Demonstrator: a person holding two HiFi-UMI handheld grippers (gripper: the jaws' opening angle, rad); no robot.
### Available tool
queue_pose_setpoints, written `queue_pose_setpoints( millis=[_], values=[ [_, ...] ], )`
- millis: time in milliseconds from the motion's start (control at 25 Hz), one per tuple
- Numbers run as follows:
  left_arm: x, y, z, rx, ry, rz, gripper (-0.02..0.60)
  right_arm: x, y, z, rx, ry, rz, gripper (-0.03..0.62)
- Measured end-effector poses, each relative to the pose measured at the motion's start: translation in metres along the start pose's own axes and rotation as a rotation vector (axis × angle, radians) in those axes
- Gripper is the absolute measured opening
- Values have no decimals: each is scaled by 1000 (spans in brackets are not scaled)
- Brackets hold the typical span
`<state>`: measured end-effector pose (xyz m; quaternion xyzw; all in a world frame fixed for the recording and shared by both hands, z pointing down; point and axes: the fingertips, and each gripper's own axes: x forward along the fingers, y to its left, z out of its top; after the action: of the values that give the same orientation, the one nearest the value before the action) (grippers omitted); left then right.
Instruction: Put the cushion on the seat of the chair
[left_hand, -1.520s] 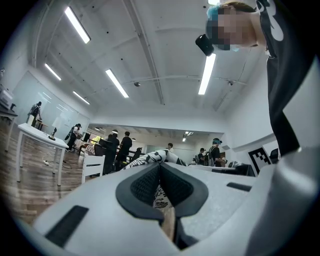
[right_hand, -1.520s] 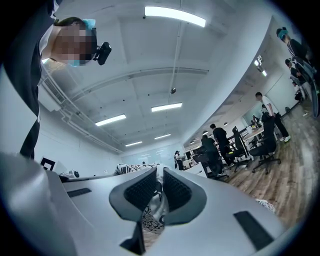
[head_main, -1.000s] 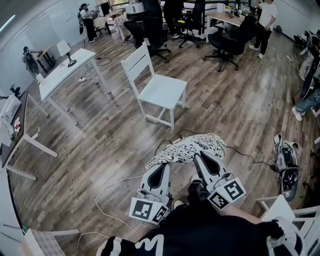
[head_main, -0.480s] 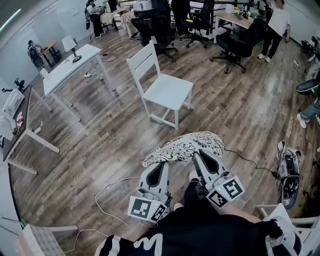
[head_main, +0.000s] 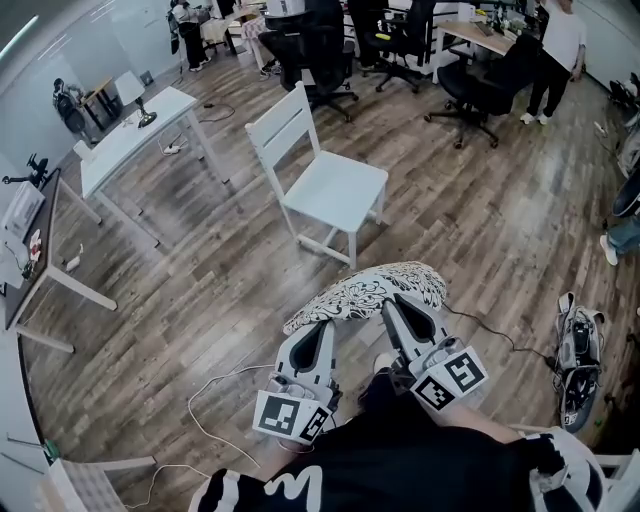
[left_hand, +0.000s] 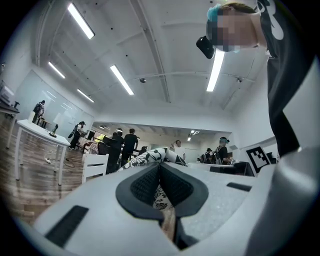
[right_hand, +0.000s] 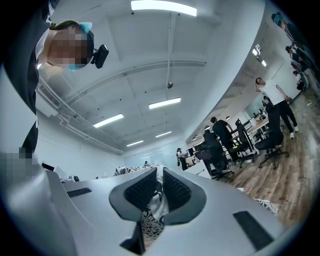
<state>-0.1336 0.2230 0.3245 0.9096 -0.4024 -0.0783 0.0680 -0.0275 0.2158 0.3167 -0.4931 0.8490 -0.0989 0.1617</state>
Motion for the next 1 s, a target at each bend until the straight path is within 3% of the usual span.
queue_pose_setpoints(
  millis=[360,1000],
  values=[
    [75,15,2,2,5,3,6,42,-58,21,-9,-3,8,40],
    [159,32,-9,-2,21,35,6,85,-135,34,5,10,34,40]
  ],
)
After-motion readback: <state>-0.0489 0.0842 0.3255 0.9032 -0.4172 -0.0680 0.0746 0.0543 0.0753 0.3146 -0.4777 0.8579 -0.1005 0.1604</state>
